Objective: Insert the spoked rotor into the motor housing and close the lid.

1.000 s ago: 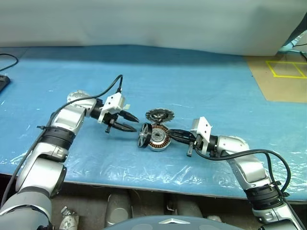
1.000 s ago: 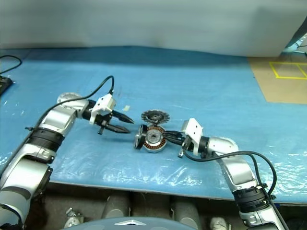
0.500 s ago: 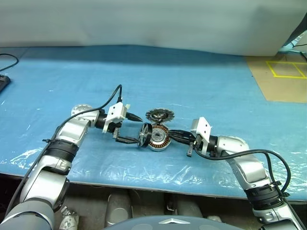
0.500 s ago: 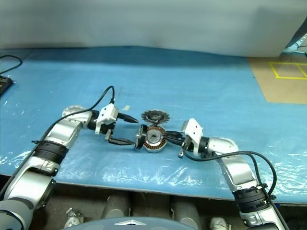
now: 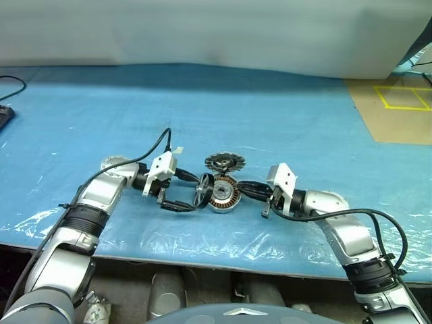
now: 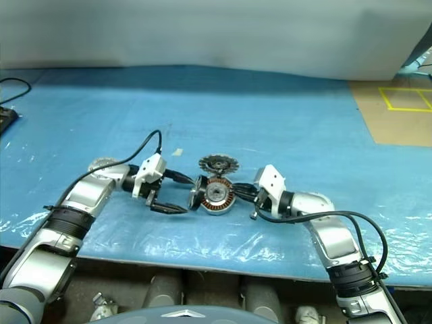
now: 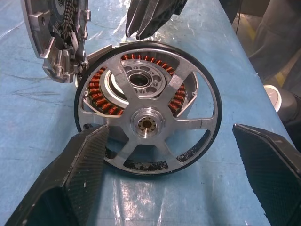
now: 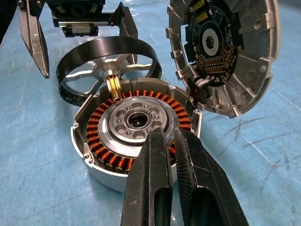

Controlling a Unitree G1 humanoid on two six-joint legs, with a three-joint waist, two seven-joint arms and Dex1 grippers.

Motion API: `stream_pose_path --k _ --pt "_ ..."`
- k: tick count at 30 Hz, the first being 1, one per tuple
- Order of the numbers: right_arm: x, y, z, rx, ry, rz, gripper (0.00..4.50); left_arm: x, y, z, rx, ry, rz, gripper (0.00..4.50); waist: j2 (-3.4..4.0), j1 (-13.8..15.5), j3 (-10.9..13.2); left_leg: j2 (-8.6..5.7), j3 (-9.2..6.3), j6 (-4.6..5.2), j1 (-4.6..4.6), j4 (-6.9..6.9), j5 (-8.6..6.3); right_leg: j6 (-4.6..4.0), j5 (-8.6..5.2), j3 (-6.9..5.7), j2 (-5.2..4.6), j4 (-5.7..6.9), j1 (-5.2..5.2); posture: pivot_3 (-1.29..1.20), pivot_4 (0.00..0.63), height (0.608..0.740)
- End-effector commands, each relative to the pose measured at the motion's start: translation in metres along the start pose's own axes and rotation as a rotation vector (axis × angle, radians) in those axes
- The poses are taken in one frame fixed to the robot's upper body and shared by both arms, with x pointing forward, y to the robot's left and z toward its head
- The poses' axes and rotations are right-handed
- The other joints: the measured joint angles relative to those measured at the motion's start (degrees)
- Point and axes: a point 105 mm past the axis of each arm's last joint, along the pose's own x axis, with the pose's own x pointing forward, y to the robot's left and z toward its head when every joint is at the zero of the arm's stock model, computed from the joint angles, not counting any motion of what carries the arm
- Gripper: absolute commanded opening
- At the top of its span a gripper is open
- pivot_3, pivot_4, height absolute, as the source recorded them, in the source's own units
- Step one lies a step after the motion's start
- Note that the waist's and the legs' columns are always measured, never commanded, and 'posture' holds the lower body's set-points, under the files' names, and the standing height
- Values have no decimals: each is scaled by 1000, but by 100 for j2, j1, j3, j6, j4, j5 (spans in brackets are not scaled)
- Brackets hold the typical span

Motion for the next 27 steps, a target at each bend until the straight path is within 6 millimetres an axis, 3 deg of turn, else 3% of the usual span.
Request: stream_pose_path --k 1,11,27 --pt "1 0 11 -31 -30 -4 216 -2 2 2 39 14 8 4431 0 1 0 0 0 0 0 0 0 0 0 0 0 0 0 0 150 740" --pt "3 1 10 -29 -25 -9 216 -2 6 -6 23 23 37 4431 0 1 0 0 0 0 0 0 0 0 0 0 0 0 0 0 150 740" --pt "1 0 10 -20 -12 -10 216 -3 12 -2 -26 -19 61 4431 0 -1 0 0 0 0 0 1 0 0 0 1 1 1 0 0 150 740"
